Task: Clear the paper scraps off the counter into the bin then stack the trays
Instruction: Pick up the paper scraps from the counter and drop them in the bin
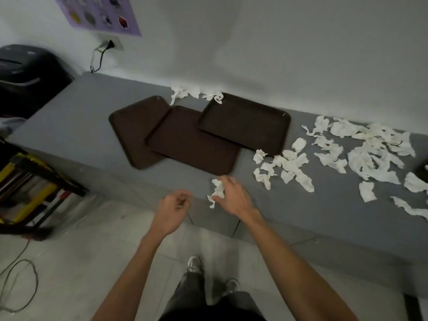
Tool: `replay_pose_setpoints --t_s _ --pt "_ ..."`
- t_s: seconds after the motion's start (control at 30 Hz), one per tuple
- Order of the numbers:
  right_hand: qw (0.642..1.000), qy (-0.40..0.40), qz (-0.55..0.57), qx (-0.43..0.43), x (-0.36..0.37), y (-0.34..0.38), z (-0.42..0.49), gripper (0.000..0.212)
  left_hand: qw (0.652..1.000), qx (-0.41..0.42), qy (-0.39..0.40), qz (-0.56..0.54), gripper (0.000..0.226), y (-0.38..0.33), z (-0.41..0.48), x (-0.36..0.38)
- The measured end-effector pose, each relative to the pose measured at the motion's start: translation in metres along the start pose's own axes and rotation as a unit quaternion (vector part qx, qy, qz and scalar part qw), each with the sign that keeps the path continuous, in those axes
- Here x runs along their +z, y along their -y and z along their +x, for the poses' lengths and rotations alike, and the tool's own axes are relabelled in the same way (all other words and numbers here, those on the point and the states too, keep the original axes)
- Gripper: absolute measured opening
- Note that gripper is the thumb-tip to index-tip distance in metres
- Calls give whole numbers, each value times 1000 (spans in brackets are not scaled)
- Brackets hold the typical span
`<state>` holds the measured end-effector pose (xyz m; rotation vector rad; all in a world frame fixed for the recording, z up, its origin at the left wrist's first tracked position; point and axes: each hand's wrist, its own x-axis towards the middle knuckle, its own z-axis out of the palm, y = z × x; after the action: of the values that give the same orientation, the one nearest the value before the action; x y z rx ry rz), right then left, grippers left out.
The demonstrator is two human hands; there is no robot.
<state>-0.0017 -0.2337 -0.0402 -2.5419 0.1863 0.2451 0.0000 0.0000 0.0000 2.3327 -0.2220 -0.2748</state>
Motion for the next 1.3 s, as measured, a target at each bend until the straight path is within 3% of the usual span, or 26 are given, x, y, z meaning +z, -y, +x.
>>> replay_pose_setpoints --t_s 0.13,0.37,0.43,0.5,0.6,0.73,0.8,0.87,0.93,1.03,1.17,1.23,1.3 --pt "997 70 -15 28 19 4 18 75 999 -18 42 -9 14 7 13 -8" --pt "997 6 7 71 34 7 23 18 993 -56 79 -66 15 28 46 -26" --pt "992 -10 81 91 24 20 18 13 989 -55 88 -103 20 28 55 -32" --pt "984 -15 157 87 8 41 11 24 981 -59 88 -160 17 18 64 -38" --pt "970 27 236 43 -17 82 3 33 947 -123 93 -280 31 -7 75 -47" --pt "962 38 269 -12 -47 132 9 21 865 -206 164 -427 52 -30 94 -61" --pt "972 -10 235 -15 -54 148 18 17 829 -228 183 -478 54 -40 102 -66" --pt "974 -97 205 -8 -54 157 31 19 819 -226 183 -495 53 -51 110 -69" --pt "967 -179 183 -9 -53 163 46 23 820 -218 170 -501 52 -61 121 -71" --pt "959 -216 181 -29 -58 164 71 21 846 -188 140 -479 49 -69 145 -70" --pt "971 -123 204 -32 -71 152 111 35 902 -162 88 -390 49 -69 188 -65" --pt "973 -70 219 -17 -82 140 137 33 930 -165 56 -325 44 -62 212 -60" --pt "970 -77 229 -9 -95 122 171 25 940 -172 30 -293 38 -51 232 -56"
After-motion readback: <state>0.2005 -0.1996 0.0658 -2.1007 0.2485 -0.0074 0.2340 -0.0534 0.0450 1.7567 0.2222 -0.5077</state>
